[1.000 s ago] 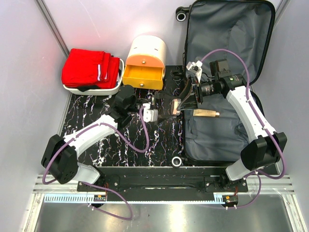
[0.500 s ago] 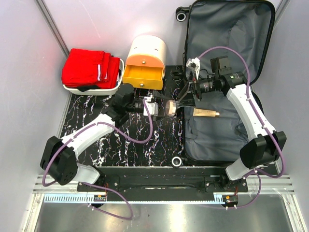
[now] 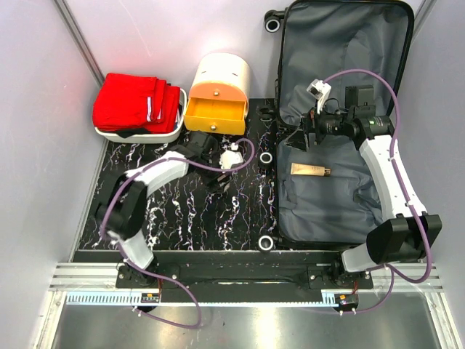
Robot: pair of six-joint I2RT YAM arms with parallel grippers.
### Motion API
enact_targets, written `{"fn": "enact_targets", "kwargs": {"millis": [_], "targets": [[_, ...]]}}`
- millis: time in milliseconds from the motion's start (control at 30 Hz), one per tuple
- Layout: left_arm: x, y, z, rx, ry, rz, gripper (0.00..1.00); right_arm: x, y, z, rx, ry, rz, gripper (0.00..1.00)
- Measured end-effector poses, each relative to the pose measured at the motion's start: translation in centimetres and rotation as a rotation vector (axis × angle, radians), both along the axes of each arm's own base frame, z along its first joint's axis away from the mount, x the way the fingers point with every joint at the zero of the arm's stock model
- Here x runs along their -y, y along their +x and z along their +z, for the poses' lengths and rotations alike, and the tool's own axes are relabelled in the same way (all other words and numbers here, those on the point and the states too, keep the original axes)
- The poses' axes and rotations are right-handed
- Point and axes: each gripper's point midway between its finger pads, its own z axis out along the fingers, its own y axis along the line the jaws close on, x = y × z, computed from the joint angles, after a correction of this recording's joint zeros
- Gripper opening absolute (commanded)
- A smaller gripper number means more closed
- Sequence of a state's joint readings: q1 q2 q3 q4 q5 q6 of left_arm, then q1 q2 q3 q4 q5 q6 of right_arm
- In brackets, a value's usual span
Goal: Open, take out, and arrange the luggage
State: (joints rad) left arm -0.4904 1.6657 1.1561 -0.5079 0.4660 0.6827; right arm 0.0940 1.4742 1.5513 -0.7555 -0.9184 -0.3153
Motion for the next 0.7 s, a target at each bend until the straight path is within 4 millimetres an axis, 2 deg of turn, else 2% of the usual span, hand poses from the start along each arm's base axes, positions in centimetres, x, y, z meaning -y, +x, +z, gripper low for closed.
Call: {"fn": "enact_targets", "kwargs": {"millis": [100,133,167,300,367,433,533,700], "targets": [[-1.9,0.4,-4.9,-0.112,0.13,0.092,0.3,0.2,-0.3,-0.2,0.004,-0.005,-0.011,1.0],[-2.4,0.6,-6.0,-0.138,0.154,0.117,0.34,0.2,-0.4,-0.3,0.0,-0.005,-0.012,1.0],[-2.5,1.0,-6.1,-0.147,0.157,0.14,0.36,0.2,-0.6,-0.5,-0.003,-0.005,-0.012,1.0],[-2.9,3.5,-6.0,-0.116,0.179,0.228,0.59,0.2,-1.0,-1.1,-0.017,-0.006,-0.013,1.0],[-3.3,3.9,-6.2,-0.122,0.187,0.269,0.81,0.2,-1.1,-1.2,-0.02,-0.007,-0.014,1.0],[-3.4,4.0,-6.2,-0.124,0.19,0.283,0.88,0.3,-1.2,-1.2,-0.017,-0.009,-0.016,1.0],[-3.6,3.8,-6.4,-0.135,0.192,0.3,0.93,0.3,-1.3,-1.2,-0.011,-0.011,-0.016,1.0],[-4.4,3.3,-6.7,-0.137,0.18,0.314,0.95,0.3,-1.4,-1.2,-0.003,-0.012,-0.014,1.0]]}}
